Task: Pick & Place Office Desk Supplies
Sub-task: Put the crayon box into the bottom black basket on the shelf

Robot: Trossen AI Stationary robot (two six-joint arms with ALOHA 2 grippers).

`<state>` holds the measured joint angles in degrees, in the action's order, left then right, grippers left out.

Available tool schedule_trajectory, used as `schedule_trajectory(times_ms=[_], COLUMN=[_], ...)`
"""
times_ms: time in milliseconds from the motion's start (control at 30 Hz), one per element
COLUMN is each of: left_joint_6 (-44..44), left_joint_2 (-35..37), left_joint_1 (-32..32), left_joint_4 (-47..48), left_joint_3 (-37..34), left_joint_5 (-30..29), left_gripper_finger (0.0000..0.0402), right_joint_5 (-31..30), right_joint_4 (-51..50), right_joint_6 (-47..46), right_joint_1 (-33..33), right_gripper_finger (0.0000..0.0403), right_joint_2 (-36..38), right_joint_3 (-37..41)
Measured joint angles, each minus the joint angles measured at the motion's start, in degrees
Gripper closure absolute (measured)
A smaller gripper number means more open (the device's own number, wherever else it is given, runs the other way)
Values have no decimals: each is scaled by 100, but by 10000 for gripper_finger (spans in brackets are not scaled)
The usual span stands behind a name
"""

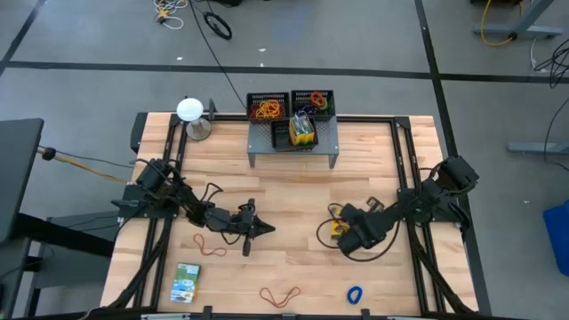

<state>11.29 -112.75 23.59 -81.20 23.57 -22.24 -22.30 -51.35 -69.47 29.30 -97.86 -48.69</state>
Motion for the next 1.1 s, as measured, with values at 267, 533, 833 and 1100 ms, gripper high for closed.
schedule_trajectory(times_ms=[267, 533, 833, 1100], left_joint_6=[-15, 159, 408, 73], left_joint_2=[0, 0, 0, 0], left_joint_1=[0, -26, -375, -492], left_joint_4=[43, 61, 325, 353], left_joint_3=[0, -4, -6, -6], left_joint_5=[0, -15, 24, 30], left_gripper_finger=[394, 394, 394, 394], right_joint_5=[-142, 225, 780, 510], right_joint_4=[2688, 4566, 5186, 4133], right_joint_6=[1848, 3354, 4350, 4643], right_joint_1=[-727, -1319, -1313, -484], right_gripper_finger=[399, 398, 398, 342], right_joint_2=[3, -201, -560, -74], right_joint_3=[105, 155, -49, -429])
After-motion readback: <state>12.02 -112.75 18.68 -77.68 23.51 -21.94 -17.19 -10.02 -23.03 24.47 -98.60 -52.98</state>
